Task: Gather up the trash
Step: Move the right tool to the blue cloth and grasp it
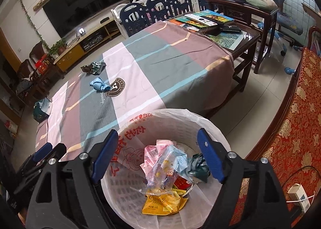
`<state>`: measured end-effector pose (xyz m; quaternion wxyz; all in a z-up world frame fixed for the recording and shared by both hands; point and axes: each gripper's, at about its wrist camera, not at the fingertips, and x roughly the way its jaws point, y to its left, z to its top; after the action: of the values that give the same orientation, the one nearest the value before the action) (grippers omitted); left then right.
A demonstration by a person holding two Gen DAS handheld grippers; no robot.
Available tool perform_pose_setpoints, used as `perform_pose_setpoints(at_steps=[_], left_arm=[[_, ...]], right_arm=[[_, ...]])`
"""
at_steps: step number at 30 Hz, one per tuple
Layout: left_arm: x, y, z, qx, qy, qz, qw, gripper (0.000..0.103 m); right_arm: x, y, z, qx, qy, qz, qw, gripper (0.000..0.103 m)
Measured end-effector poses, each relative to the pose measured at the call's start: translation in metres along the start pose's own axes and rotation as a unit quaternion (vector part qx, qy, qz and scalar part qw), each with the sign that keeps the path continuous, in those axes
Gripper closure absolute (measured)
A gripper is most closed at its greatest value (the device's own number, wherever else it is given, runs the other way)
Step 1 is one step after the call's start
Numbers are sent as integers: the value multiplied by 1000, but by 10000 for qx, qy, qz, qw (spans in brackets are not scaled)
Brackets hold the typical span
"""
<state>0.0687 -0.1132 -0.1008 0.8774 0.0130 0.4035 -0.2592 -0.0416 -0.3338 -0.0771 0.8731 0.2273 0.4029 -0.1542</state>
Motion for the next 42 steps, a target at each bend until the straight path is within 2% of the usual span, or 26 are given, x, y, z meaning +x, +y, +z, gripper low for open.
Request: perform_pose_setpoints(at_steps=[15, 26, 31, 36, 40, 42], left_arm=[[0, 14, 0, -206, -29, 391, 9990, 14], [0, 51, 9, -709, -37, 803, 9942, 14], [0, 81, 11, -1091, -87, 1039, 9885, 13], [8, 111, 7, -1567, 49, 1237, 9799, 13], [6, 134, 8, -1861, -45, 1540, 9704, 13], [6, 148, 7, -2019, -85, 1782, 9630, 13]], right_arm=[[9, 10, -4, -93, 146, 41, 9998, 23], [17, 26, -4, -264, 211, 82, 9994, 23], [26, 41, -4, -393, 270, 124, 9988, 23], [42, 74, -2, -688, 355, 293, 9966, 23], [60, 114, 6, -1097, 295, 413, 9927, 23], [71, 132, 9, -1346, 243, 391, 9898, 23]])
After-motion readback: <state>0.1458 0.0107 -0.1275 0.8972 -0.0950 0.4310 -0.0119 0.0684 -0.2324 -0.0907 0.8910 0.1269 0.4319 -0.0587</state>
